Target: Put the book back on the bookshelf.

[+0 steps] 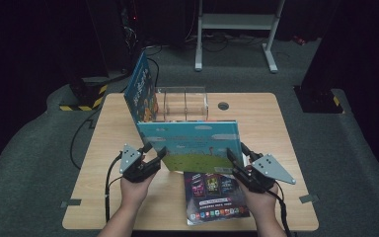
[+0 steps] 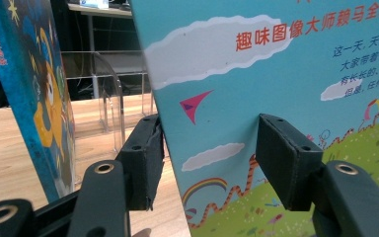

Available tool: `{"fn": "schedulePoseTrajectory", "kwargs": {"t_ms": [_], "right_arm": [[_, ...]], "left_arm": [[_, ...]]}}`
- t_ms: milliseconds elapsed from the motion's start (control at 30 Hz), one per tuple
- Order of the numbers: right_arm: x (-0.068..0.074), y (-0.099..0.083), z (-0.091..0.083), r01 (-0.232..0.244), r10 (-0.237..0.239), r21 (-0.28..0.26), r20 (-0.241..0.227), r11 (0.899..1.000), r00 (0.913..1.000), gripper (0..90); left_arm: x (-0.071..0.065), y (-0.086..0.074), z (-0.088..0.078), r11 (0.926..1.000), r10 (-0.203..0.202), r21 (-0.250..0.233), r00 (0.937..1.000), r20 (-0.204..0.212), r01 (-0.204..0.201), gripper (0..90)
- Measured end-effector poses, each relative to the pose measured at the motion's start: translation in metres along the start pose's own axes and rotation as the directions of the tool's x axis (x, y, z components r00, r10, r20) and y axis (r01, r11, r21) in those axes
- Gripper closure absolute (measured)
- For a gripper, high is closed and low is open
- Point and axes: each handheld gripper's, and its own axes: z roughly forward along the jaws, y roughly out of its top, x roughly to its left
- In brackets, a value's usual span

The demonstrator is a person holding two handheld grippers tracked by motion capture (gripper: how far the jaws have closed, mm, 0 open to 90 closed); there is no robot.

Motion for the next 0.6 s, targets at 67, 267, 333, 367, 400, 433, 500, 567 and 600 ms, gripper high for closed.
{"fn": "schedulePoseTrajectory", "kwargs": {"t_ms": [67,267,333,367,400,433,500,567,600], "right_arm": [[0.001,0.000,-0.002,-0.002,0.002,-0.001,-0.003,1.000,1.0000,55.0],[0.008,0.000,-0.006,-0.002,0.002,0.005,-0.024,1.000,0.9997,50.0],[0.009,0.001,-0.006,-0.004,0.005,0.009,-0.030,1.000,0.9996,48.1],[0.009,0.002,-0.005,0.000,0.000,0.012,-0.031,1.000,0.9995,47.0],[0.010,0.003,-0.005,0.002,-0.002,0.015,-0.032,1.000,0.9995,45.9],[0.010,0.006,-0.003,0.009,-0.008,0.015,-0.045,1.000,0.9990,44.0],[0.010,0.007,-0.002,0.007,-0.006,0.021,-0.053,1.000,0.9986,43.1],[0.013,0.012,0.003,0.014,-0.011,0.031,-0.073,0.999,0.9972,42.2],[0.013,0.012,0.003,0.014,-0.011,0.031,-0.073,0.999,0.9972,42.2]], "left_arm": [[0.000,-0.001,-0.003,1.0000,-0.001,-0.001,1.0000,0.004,0.001,44.5],[0.000,-0.003,-0.007,0.9998,-0.022,0.002,0.9998,0.003,0.022,43.8],[0.000,-0.004,-0.008,0.9996,-0.027,0.002,0.9996,0.002,0.027,43.6],[0.000,-0.004,-0.008,0.9997,-0.026,0.002,0.9997,0.002,0.026,43.6],[0.001,-0.005,-0.008,0.9996,-0.029,0.002,0.9996,0.001,0.029,43.6],[0.001,-0.005,-0.009,0.9994,-0.035,0.003,0.9994,0.000,0.035,43.6],[0.001,-0.005,-0.009,0.9994,-0.034,0.004,0.9994,0.000,0.034,43.6],[0.001,-0.005,-0.009,0.9991,-0.042,0.005,0.9991,0.003,0.042,43.4],[0.001,-0.005,-0.009,0.9992,-0.041,0.003,0.9992,0.004,0.041,43.4]]}}
